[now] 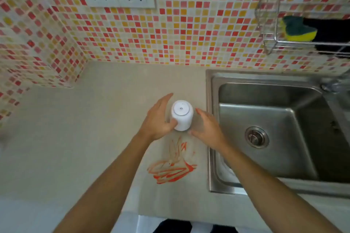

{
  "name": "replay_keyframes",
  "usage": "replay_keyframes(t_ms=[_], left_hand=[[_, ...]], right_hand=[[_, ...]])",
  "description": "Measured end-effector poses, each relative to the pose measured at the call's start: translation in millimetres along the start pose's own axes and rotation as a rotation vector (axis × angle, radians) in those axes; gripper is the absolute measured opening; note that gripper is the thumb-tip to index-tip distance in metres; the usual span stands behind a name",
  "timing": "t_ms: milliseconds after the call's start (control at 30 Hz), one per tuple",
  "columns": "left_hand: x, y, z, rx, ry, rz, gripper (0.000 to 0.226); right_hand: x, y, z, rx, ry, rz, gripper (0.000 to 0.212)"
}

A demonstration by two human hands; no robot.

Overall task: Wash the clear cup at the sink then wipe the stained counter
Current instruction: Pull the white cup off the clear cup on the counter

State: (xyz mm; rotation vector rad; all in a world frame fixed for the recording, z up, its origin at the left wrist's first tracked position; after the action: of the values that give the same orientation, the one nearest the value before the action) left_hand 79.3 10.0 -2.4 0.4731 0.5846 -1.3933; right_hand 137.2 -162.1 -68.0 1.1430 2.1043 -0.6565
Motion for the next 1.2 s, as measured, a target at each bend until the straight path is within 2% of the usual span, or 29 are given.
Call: replay_keyframes(t_ms=[167, 300, 467, 667, 967, 1200], left_hand=[[12.9, 13.9, 4.8, 0.039, 0.054, -0.096, 0.095], [18.4, 18.1, 3.4, 0.036, 0.085, -0.078, 0.101], [15.5, 24.9, 1.1, 0.023, 0.066, 0.004, 0.093], [11.9, 27.4, 5.4, 0.043, 0.078, 0.036, 0.086], [9.2, 30.8, 17.7, 0.067, 0.185, 0.039, 0.089], [-11.5, 33.3, 24.2, 0.056, 0.146, 0.125, 0.085]], right_hand=[[16.6, 13.2, -16.4, -0.109, 0.234, 0.044, 0.085], [30.0, 17.4, -9.0, -0.087, 0.152, 0.110, 0.088], [27.5, 26.7, -11.4, -0.104, 0.056, 0.199, 0.086], [38.6, 30.1, -0.9, -0.053, 0.047, 0.168, 0.081], [36.6, 30.5, -0.2, -0.035, 0.124, 0.177, 0.078], [32.9, 29.2, -1.6, -0.032, 0.150, 0.178, 0.075]])
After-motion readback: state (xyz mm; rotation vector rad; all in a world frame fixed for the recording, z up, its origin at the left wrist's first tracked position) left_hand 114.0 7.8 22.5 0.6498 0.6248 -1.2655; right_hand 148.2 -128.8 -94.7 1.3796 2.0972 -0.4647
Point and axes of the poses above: each hand's wrist, its own y-axis towards the middle knuckle, its own x-axis out of the palm, z = x × y, the point moved 8 cm from there along y, towards the middle knuckle, and after that the axes turned 5 degrees about -y, right-handed, at the moved point
